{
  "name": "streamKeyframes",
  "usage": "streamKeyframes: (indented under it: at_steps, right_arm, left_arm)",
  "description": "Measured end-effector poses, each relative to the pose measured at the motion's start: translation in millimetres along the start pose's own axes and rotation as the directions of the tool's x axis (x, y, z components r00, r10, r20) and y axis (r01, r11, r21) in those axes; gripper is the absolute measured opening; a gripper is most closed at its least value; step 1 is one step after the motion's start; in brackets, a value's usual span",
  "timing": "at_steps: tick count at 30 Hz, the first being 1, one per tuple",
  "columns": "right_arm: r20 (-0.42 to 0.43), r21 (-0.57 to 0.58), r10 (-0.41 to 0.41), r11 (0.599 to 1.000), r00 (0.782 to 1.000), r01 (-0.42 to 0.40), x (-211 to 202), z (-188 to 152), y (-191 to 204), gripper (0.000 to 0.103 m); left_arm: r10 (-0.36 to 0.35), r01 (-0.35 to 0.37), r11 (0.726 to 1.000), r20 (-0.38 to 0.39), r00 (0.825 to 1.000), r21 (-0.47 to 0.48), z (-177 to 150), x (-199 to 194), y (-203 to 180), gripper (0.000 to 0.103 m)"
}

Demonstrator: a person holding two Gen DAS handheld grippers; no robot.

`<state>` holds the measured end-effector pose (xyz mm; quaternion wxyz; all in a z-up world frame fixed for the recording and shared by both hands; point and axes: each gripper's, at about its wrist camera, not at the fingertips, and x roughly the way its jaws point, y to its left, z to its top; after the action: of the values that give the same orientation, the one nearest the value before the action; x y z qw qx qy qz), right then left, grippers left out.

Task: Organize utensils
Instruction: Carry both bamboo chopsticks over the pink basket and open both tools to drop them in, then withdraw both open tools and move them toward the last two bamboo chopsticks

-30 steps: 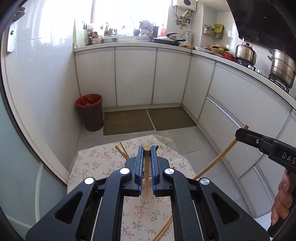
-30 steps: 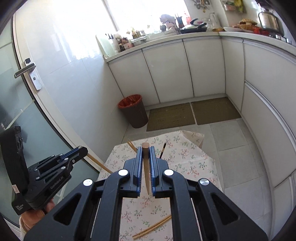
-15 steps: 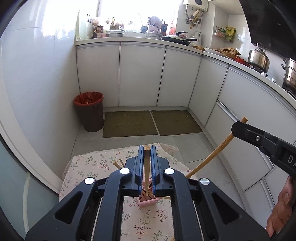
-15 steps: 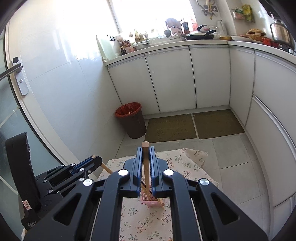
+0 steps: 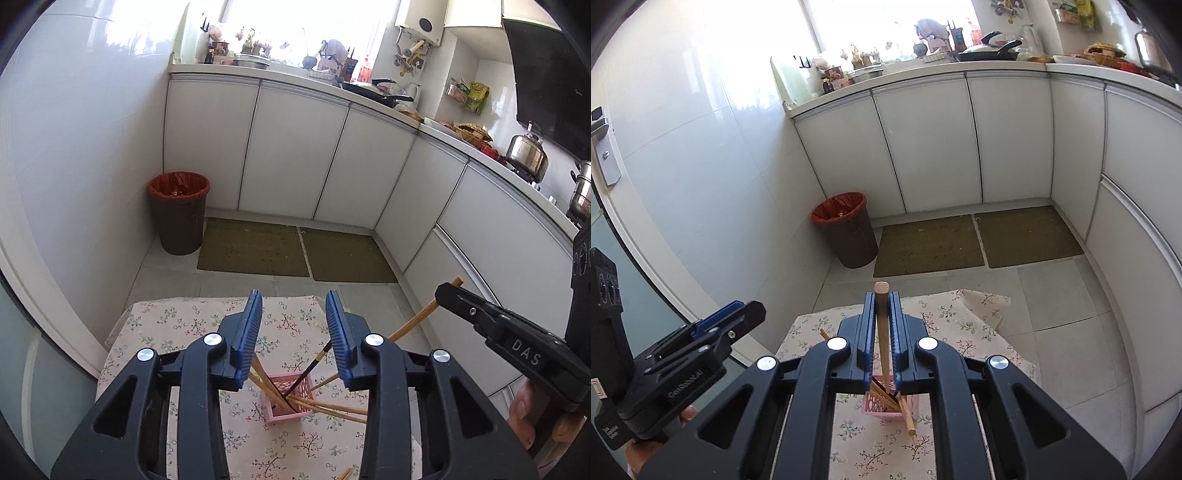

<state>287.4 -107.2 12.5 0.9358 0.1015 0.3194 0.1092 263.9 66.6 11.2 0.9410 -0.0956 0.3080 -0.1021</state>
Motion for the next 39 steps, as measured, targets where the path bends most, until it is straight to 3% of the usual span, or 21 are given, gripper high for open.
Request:
streamKeyframes:
  at_steps: [6,8,10,16,18,21,30,33,37,39]
  right_arm:
    - [-0.025,-0.013,0.001,1.000,1.000,-0.002,20,-9,5,0.010]
    - [-0.039,-0.016,-0.006,1.000,0.999,0.005,30,-13,6,0.011]
    - [-0.045,-0.042,-0.047,0.998,0.998,0.046,35,-17,9,0.012]
    - [-0.019,-0.052,-0.091,0.995,0.996,0.090,24,-14,8,0.012]
    - [-0.009,-0.048,-0.098,0.994,0.995,0.098,16,-14,7,0.012]
    - [0.007,-0.035,-0.108,0.994,0.994,0.108,3,-15,2,0.027]
    - [0.051,-0.024,-0.112,0.993,0.992,0.113,-32,-24,3,0.050]
    - [0.080,-0.009,-0.122,0.992,0.989,0.123,-45,-28,3,0.062]
    - [0.088,0.025,-0.142,0.990,0.986,0.140,-61,-39,-4,0.069]
    - [0.080,0.059,-0.157,0.987,0.984,0.153,-68,-49,-14,0.080]
  left_arm:
    - [0.012,-0.011,1.000,0.011,1.000,-0.014,0,-8,11,0.041]
    - [0.025,-0.025,0.999,0.011,1.000,-0.023,-2,-7,15,0.047]
    - [0.042,-0.041,0.999,0.009,0.999,-0.024,-5,-7,18,0.049]
    - [0.062,-0.062,0.998,0.002,0.998,-0.014,-6,-10,16,0.049]
    - [0.060,-0.060,0.998,0.007,0.998,-0.014,-7,-13,13,0.058]
    - [0.064,-0.064,0.998,0.024,0.998,-0.008,-9,-19,9,0.062]
    - [0.074,-0.074,0.997,0.034,0.997,-0.005,-17,-40,3,0.069]
    - [0.077,-0.077,0.997,0.034,0.996,0.005,-22,-48,0,0.076]
    - [0.086,-0.087,0.996,0.021,0.996,0.028,-35,-53,-7,0.079]
    - [0.089,-0.089,0.995,-0.001,0.996,0.034,-46,-50,-10,0.089]
